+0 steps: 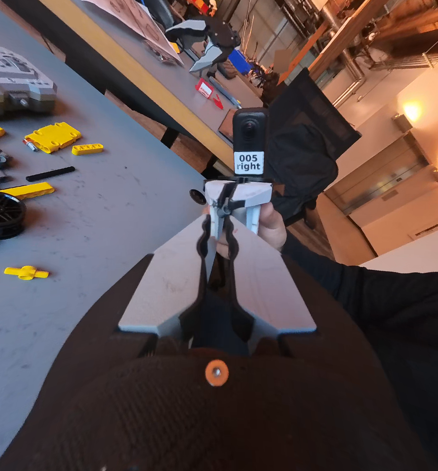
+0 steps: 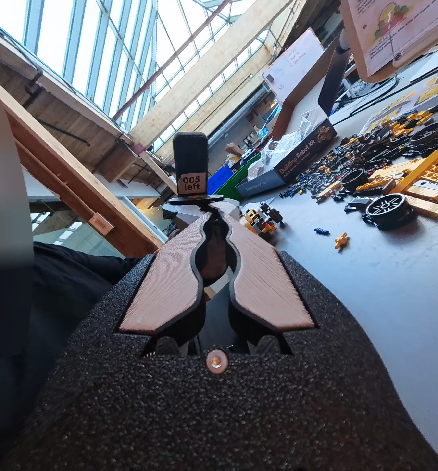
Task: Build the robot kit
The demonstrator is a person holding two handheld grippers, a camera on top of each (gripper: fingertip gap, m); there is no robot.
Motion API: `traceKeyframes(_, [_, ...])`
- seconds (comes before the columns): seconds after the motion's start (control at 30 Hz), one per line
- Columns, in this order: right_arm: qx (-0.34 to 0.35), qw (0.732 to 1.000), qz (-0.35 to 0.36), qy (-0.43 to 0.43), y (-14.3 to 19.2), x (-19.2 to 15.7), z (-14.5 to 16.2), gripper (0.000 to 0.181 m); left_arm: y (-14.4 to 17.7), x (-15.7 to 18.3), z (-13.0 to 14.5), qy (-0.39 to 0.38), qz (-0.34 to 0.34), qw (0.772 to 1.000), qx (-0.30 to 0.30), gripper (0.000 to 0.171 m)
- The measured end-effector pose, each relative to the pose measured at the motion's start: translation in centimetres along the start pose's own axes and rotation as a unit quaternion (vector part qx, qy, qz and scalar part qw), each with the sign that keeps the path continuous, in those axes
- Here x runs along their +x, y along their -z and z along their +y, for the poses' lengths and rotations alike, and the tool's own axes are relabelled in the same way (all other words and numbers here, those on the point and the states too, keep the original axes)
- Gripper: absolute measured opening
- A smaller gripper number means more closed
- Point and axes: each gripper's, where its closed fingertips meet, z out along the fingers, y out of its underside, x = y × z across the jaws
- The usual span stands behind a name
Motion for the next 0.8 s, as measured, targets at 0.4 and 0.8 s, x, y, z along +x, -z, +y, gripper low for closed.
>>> traceKeyframes(0.4, [0.023, 0.999, 0.028, 0.003, -0.2, 0.8, 0.1, 0.004, 0.2, -0.5, -0.5, -0.042, -0.038, 0.998, 0.02, 0.006])
traceKeyframes(0.8, [-0.016, 0.991, 0.104, 0.079, 0.4, 0.5, 0.1, 0.009, 2.5, -1.5, -2.4, -0.48, -0.267, 0.835, 0.029, 0.005])
